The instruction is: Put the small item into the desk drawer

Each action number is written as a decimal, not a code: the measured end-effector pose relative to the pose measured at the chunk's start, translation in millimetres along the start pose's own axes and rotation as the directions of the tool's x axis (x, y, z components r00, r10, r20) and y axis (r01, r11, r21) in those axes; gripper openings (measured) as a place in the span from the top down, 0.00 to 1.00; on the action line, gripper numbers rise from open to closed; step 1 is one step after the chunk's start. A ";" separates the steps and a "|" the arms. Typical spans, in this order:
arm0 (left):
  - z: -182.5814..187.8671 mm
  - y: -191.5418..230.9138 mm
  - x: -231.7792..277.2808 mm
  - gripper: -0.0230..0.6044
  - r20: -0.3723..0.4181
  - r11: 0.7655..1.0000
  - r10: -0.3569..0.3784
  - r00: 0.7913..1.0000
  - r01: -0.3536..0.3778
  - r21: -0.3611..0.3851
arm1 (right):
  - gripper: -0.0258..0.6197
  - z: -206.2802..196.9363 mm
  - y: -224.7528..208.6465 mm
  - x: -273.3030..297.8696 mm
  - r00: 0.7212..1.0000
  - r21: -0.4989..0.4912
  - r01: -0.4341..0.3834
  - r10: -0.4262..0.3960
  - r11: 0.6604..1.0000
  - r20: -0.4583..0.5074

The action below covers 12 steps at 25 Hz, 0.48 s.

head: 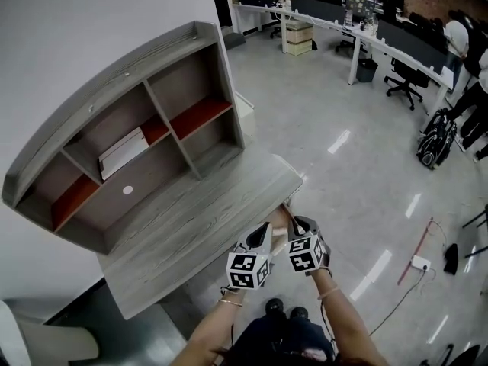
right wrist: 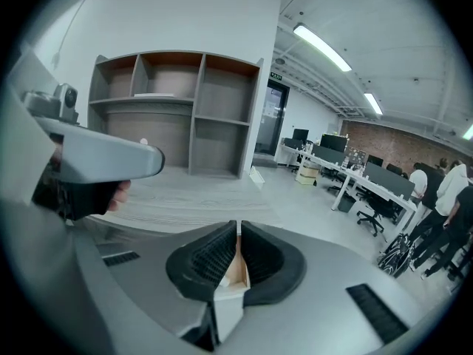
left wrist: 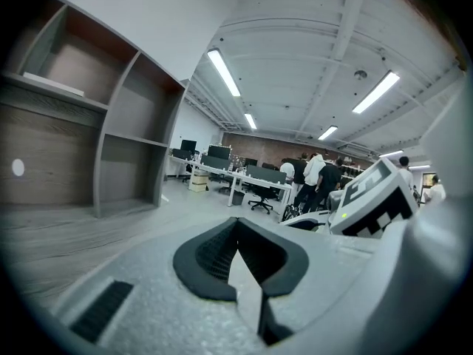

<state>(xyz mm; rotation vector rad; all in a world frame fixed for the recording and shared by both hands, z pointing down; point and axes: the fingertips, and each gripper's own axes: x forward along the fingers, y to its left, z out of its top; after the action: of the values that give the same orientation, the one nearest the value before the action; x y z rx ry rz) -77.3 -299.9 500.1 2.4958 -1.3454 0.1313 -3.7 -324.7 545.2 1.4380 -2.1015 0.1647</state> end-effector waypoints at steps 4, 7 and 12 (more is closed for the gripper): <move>6.0 -9.6 -1.2 0.94 0.007 1.000 -0.003 1.000 0.003 0.011 | 0.94 6.3 -8.2 -12.5 1.000 0.015 0.009 -0.009 1.000 0.018; 10.1 -18.1 -5.5 0.94 0.019 1.000 0.004 1.000 -0.004 0.010 | 0.95 8.1 -12.8 -23.8 0.999 0.019 0.009 -0.010 1.000 0.032; 20.0 -33.1 -18.4 0.94 0.044 1.000 0.023 0.999 -0.024 0.012 | 0.95 11.6 -17.9 -51.3 0.998 0.008 -0.002 0.002 1.000 0.063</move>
<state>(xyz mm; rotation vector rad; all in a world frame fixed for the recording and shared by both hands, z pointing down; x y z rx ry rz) -61.3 -274.3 469.8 2.5080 -1.3960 0.0908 20.4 -295.1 504.9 1.4636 -2.1551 0.1308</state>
